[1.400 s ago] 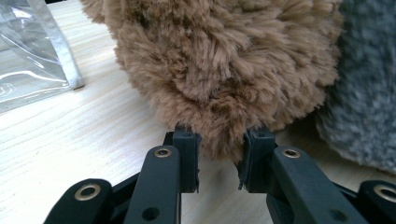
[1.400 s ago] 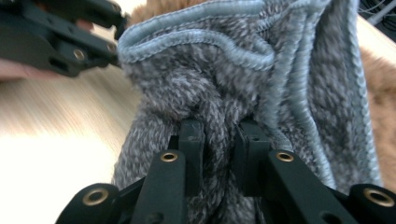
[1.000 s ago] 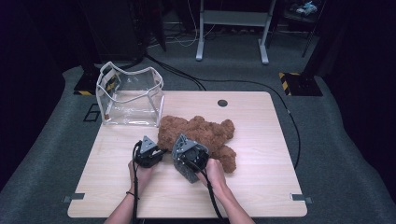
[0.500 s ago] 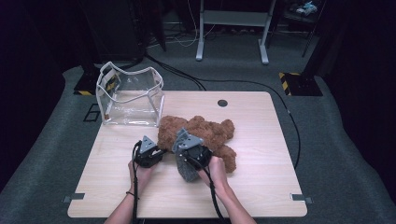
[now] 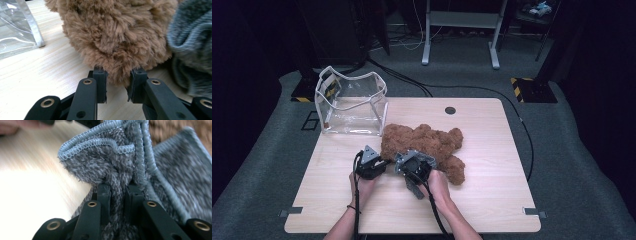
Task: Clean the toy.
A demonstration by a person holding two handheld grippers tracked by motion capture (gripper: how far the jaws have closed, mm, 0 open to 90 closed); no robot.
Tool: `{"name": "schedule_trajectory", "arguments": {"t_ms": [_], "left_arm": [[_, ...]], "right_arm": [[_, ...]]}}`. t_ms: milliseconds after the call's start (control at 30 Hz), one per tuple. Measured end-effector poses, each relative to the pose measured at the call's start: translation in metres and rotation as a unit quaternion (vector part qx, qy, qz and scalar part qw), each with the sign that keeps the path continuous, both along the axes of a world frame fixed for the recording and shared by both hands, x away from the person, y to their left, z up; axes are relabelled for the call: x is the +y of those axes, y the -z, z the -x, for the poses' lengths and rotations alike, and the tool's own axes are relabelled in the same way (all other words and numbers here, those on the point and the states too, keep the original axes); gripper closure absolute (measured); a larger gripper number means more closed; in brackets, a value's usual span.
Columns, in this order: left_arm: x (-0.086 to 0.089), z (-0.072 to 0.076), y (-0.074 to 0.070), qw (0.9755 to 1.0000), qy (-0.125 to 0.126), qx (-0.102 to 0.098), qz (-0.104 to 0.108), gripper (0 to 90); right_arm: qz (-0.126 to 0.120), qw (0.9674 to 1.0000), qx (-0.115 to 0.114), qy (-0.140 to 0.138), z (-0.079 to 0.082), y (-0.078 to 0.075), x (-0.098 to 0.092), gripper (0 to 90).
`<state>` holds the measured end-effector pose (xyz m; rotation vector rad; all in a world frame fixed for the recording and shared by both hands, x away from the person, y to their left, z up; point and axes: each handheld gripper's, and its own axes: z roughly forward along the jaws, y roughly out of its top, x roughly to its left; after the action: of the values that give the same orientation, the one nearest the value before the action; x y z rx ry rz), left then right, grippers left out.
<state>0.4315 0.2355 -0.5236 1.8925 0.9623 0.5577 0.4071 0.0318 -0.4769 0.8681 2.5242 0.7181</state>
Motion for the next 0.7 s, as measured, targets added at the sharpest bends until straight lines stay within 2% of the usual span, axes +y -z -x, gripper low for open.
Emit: {"name": "schedule_trajectory", "arguments": {"t_ms": [33, 133, 200, 333, 433, 533, 700], "left_arm": [[0.0, 0.0, 0.0, 1.0, -0.001, -0.001, 0.0, 72.7], [0.0, 0.0, 0.0, 1.0, 0.0, 0.0, 0.0, 72.7], [0.0, 0.0, 0.0, 1.0, 0.0, 0.0, 0.0, 72.7], [0.0, 0.0, 0.0, 1.0, -0.001, -0.001, 0.0, 72.7], [0.0, 0.0, 0.0, 1.0, -0.001, 0.0, 0.002, 72.7], [0.0, -0.001, 0.0, 1.0, -0.002, -0.002, 0.001, 72.7], [0.0, -0.001, 0.0, 1.0, -0.002, -0.001, 0.0, 72.7]], "right_arm": [[0.002, 1.0, 0.008, 0.005, 0.003, -0.001, -0.003, 77.4], [0.003, 1.0, -0.002, 0.003, 0.008, -0.003, -0.016, 77.7], [0.006, 1.0, 0.001, 0.007, 0.012, -0.005, -0.026, 77.7], [0.009, 0.9997, -0.005, 0.021, 0.018, -0.009, -0.05, 77.7], [0.007, 0.9991, -0.017, 0.039, 0.019, -0.013, -0.07, 77.7], [0.01, 0.9975, -0.015, 0.069, 0.019, -0.015, -0.091, 77.6], [-0.007, 0.9934, -0.02, 0.113, 0.014, -0.014, -0.123, 77.8]]}}
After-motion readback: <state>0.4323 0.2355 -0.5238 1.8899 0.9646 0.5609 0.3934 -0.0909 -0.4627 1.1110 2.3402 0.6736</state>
